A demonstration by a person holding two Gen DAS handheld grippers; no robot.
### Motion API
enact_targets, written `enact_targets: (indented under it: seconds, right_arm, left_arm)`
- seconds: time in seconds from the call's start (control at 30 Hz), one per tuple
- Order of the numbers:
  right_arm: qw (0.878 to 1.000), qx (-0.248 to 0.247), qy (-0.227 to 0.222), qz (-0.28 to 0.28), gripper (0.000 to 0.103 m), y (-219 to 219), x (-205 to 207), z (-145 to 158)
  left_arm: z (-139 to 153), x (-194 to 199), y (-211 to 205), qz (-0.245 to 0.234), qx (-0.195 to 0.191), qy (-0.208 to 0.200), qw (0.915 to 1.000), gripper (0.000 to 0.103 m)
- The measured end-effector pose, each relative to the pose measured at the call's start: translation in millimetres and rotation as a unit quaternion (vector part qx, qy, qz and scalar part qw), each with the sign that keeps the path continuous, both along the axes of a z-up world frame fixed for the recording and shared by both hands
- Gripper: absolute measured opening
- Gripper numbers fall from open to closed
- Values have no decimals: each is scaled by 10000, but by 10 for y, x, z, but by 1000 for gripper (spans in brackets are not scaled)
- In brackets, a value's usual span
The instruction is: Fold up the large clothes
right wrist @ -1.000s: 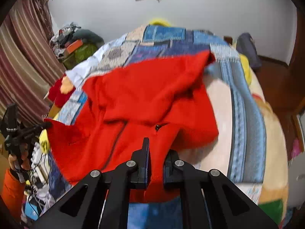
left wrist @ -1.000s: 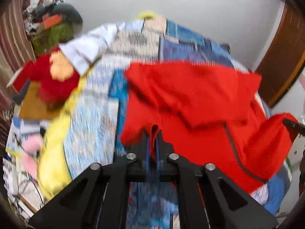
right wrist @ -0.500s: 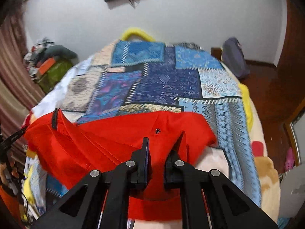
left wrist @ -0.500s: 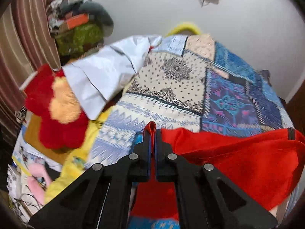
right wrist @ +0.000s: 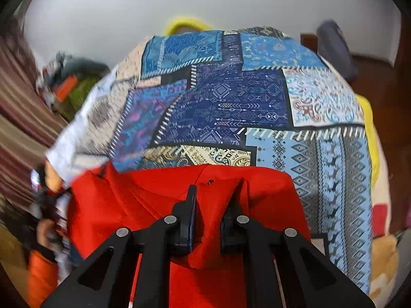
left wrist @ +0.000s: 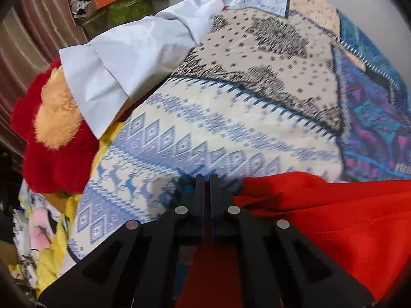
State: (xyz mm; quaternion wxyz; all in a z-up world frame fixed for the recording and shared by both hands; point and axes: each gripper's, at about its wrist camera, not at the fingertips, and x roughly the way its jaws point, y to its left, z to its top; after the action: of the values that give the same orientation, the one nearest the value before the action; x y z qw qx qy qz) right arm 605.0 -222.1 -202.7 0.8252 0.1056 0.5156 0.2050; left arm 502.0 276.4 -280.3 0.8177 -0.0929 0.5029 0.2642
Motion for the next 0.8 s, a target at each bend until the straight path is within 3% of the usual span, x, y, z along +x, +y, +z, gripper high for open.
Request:
enact_targets:
  seconds: [0.03, 0.23, 0.33, 0.43, 0.5, 0.57, 0.63, 0.77, 0.8]
  right_arm:
    - [10000, 61, 11, -23, 9, -30, -2, 29]
    - [9995, -230, 67, -189, 9, -176, -13, 205]
    - [9979, -639, 82, -112, 9, -99, -58, 198]
    - [9945, -1040, 15, -77, 9, 43, -103, 147]
    - [9928, -1191, -53, -104, 9, 120, -113, 113]
    - [9923, -1225, -81, -164, 9, 156, -106, 80]
    - [9925, -1193, -83, -252, 10, 163, -88, 34]
    - [9927, -1170, -165, -222, 10, 156, -96, -55]
    - [9925, -1190, -202, -176, 10, 167, -101, -65]
  left_arm:
    - [2, -13, 15, 18, 117, 86, 9999, 3]
    - [270, -216, 92, -119, -207, -93, 9997, 3]
    - [538, -344, -50, -442, 43, -236, 9987, 7]
    - [753, -451, -336, -872, 51, -413, 9953, 30]
    - [800, -461, -569, -1131, 87, -505, 9923, 52]
    - [787, -414, -797, -1350, 138, -507, 9895, 67]
    - [731, -339, -1025, -1559, 81, -519, 9864, 72]
    - [431, -149, -1461, -1901, -500, -369, 9798, 74]
    - [327, -101, -1554, -1926, -451, -255, 9799, 74]
